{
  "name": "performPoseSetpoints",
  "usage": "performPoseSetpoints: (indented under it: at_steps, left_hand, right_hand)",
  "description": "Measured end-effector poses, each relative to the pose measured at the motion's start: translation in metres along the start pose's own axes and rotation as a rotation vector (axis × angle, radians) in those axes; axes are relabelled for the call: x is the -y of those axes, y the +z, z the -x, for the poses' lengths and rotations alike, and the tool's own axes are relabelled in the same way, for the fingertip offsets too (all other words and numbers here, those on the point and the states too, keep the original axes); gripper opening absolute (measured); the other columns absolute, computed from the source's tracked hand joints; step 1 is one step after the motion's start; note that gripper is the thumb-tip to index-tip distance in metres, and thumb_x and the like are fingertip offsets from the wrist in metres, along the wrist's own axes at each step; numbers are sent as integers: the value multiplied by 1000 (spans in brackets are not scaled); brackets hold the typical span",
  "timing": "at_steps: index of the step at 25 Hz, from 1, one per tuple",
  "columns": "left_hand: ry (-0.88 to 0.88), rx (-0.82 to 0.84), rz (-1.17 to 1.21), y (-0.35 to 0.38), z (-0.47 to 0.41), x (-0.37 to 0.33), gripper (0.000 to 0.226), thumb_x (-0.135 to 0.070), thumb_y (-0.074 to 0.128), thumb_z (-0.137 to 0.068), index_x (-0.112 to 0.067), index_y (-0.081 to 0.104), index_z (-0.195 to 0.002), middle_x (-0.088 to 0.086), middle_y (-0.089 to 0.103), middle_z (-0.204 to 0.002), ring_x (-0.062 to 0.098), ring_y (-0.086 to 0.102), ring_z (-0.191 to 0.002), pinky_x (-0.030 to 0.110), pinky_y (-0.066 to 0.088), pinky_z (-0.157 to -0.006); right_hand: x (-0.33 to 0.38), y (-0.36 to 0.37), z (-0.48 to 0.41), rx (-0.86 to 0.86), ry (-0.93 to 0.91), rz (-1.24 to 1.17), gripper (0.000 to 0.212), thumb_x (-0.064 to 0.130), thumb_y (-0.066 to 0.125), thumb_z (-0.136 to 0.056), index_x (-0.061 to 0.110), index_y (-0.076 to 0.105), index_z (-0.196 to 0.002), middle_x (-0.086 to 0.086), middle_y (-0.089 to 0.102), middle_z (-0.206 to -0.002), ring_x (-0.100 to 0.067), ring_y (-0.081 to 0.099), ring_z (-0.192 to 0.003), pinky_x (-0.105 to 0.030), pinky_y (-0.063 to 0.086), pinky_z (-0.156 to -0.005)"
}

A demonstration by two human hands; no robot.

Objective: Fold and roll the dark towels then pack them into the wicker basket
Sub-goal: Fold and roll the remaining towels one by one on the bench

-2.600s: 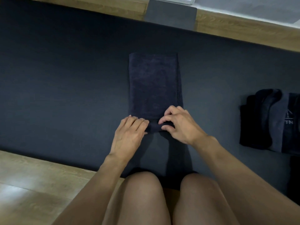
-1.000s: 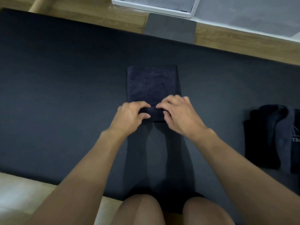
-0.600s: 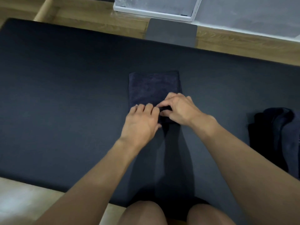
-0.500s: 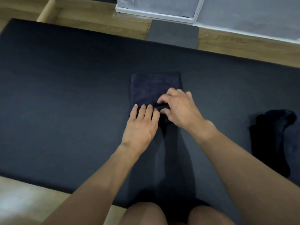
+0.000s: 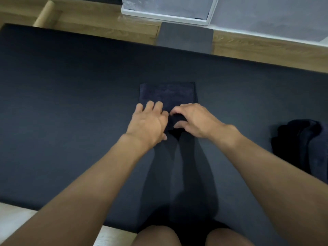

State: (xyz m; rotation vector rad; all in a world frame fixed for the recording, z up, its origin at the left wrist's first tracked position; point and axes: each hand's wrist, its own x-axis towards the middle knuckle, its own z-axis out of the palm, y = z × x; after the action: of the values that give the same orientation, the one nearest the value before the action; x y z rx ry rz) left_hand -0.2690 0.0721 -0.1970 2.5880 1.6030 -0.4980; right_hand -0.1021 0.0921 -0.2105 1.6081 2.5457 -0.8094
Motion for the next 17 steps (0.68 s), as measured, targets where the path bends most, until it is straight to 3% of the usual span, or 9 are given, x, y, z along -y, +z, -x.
performPoseSetpoints:
  at_steps: [2,5,7,9,11,13,15,17]
  left_hand:
    - [19,35,26,6,10,-8,57,-50,61,-89,-16,48,-133,4,48,-131,25,44,-124,37,37,-98]
    - [-44,299,496,5,0,10,60,-53,70,-82,-21,57,-132,2,60,-125,23,53,-120,31,43,-88]
    - [-95,410,636,-3,-13,22,59,-50,77,-77,-23,62,-128,-1,63,-114,22,56,-112,27,40,-81]
    - [-119,421,663,-3,-22,27,54,-47,84,-70,-25,66,-116,-4,62,-104,20,57,-101,27,41,-79]
    - [-162,341,701,3,-22,25,52,-44,90,-60,-26,63,-100,-5,61,-100,18,57,-96,29,45,-77]
    - [-181,187,633,9,-12,20,52,-46,90,-60,-24,61,-97,-3,56,-102,19,54,-100,31,43,-81]
    - [-118,-140,403,21,4,8,50,-47,85,-67,-18,65,-103,3,58,-103,25,53,-101,37,39,-85]
    - [-64,-417,183,37,29,-6,48,-40,82,-74,-10,69,-108,9,66,-102,31,60,-95,42,41,-84]
  right_hand:
    - [-3,-13,-9,220,80,-149,35,30,75,-83,26,67,-117,1,68,-112,-21,60,-111,-36,46,-96]
    - [0,-24,-16,408,175,-300,30,21,76,-83,23,69,-112,3,68,-105,-17,62,-107,-34,47,-98]
    - [7,-18,-13,224,164,-285,28,15,72,-85,24,68,-112,1,66,-112,-17,62,-107,-35,45,-98]
    - [16,1,4,-124,39,-53,28,13,63,-87,25,67,-112,1,63,-113,-21,60,-106,-41,41,-95]
    - [20,32,31,-307,-107,95,37,15,62,-82,20,65,-118,-1,62,-115,-25,59,-104,-42,39,-94]
    - [13,51,43,-335,-172,148,52,19,70,-75,15,60,-126,-3,59,-123,-25,57,-112,-40,35,-100]
    - [3,55,39,-308,-162,205,59,21,79,-71,15,58,-126,-3,59,-125,-25,57,-113,-39,35,-100]
    - [6,49,31,-274,-123,192,54,21,81,-72,17,59,-120,-1,62,-119,-24,60,-107,-39,36,-96]
